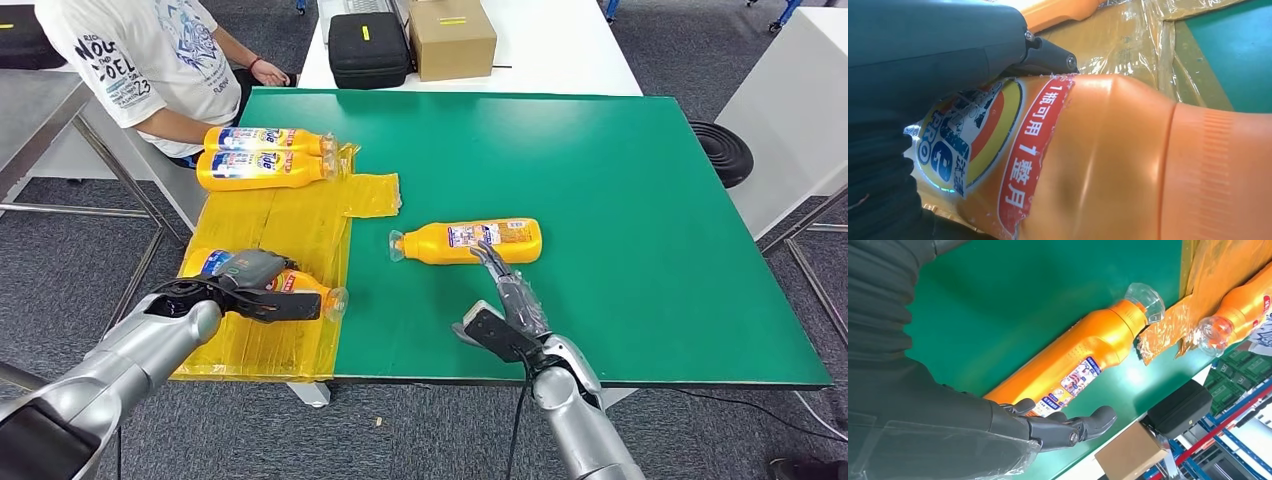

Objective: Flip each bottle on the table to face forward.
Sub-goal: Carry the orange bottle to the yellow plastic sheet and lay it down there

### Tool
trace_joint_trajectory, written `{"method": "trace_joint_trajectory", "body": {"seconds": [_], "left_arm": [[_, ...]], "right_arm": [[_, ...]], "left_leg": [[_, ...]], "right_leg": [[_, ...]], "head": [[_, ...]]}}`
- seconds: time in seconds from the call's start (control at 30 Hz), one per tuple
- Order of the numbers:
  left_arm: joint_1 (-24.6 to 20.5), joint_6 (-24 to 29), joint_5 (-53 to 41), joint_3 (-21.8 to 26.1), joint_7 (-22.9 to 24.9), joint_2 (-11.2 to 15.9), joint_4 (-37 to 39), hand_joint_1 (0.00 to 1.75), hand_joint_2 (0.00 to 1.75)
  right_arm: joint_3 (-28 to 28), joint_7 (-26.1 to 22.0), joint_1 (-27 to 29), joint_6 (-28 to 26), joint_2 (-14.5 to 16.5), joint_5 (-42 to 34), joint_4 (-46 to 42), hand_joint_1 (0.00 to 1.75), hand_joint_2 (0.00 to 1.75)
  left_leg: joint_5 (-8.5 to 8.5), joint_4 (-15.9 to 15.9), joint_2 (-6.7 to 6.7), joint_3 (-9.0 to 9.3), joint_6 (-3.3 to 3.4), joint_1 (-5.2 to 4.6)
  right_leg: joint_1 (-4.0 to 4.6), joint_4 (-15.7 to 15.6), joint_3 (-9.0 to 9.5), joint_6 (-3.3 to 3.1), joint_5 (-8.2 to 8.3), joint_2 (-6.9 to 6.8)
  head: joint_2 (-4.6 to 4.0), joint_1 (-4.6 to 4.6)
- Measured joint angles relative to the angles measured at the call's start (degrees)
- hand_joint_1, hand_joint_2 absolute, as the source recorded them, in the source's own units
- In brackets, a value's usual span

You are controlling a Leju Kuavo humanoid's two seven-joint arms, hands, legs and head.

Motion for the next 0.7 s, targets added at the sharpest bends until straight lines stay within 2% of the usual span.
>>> {"method": "trace_joint_trajectory", "body": {"seconds": [0.1,0.17,0.2,0.23,0.33,0.37,0.4,0.53,0.7], "left_arm": [[-0.7,-1.7,-0.1,-0.2,-0.8,-0.1,0.6,1.75,1.75],[-1.3,-3.6,-0.3,-0.4,-1.5,-0.1,0.9,1.62,1.75],[-1.6,-4.6,-0.3,-0.5,-1.9,-0.1,1.1,1.49,1.75],[-1.9,-5.4,-0.4,-0.6,-2.2,-0.1,1.3,1.29,1.75],[-2.6,-7.3,-0.6,-0.9,-2.8,-0.2,1.7,0.39,1.75],[-2.9,-8.4,-0.6,-1.0,-3.1,-0.3,1.9,0.15,1.75],[-3.3,-9.6,-0.6,-1.1,-3.5,-0.3,2.0,0.06,1.75],[-4.7,-15.0,0.0,-1.7,-5.3,-0.3,2.8,0.0,1.75],[-5.7,-17.2,0.4,-2.3,-6.4,-0.3,3.7,0.0,1.75]], "right_arm": [[0.0,-0.3,0.0,0.0,0.0,-0.1,0.4,0.0,1.75],[0.0,-0.8,-0.2,0.0,0.0,-0.2,0.9,0.0,1.75],[0.0,-1.0,-0.3,0.0,0.1,-0.3,1.2,0.0,1.75],[0.0,-1.1,-0.4,0.0,0.1,-0.3,1.5,0.0,1.75],[0.0,-1.3,-0.7,0.0,0.3,-0.4,2.2,0.0,1.75],[0.0,-1.4,-0.8,0.0,0.4,-0.4,2.5,0.0,1.75],[0.0,-1.5,-1.0,0.0,0.4,-0.5,2.7,0.0,1.75],[0.0,-1.8,-1.4,-0.2,0.6,-0.8,3.7,0.0,1.75],[0.0,-1.9,-1.7,-0.4,0.7,-1.1,4.6,0.0,1.75]], "left_leg": [[0.0,0.0,0.0,0.02,0.0,0.01],[0.0,0.0,0.0,0.03,0.0,0.01],[0.0,0.0,0.0,0.03,0.0,0.0],[0.0,0.0,0.0,0.03,0.0,0.0],[0.0,0.0,0.0,0.04,0.0,0.0],[0.0,0.0,0.0,0.03,0.0,0.0],[0.0,0.0,0.0,0.03,0.0,0.0],[0.0,0.0,0.0,0.02,0.0,0.0],[0.0,0.0,0.0,0.02,0.0,0.0]], "right_leg": [[0.01,0.0,0.02,0.0,0.0,0.0],[0.01,0.0,0.03,0.0,0.0,0.0],[0.01,0.0,0.03,0.0,0.0,0.0],[0.01,0.0,0.03,0.0,0.0,0.0],[0.01,0.0,0.03,0.0,0.0,0.0],[0.0,0.0,0.03,0.0,0.0,0.0],[0.0,0.0,0.03,0.0,0.0,0.0],[0.01,0.0,0.03,0.0,0.0,0.0],[0.01,0.0,0.03,0.0,0.0,0.0]], "head": [[0.0,0.0],[0.0,0.0],[0.0,-0.01],[0.0,0.0],[0.0,0.01],[0.0,0.0],[0.0,0.0],[0.0,0.01],[0.0,0.0]]}}
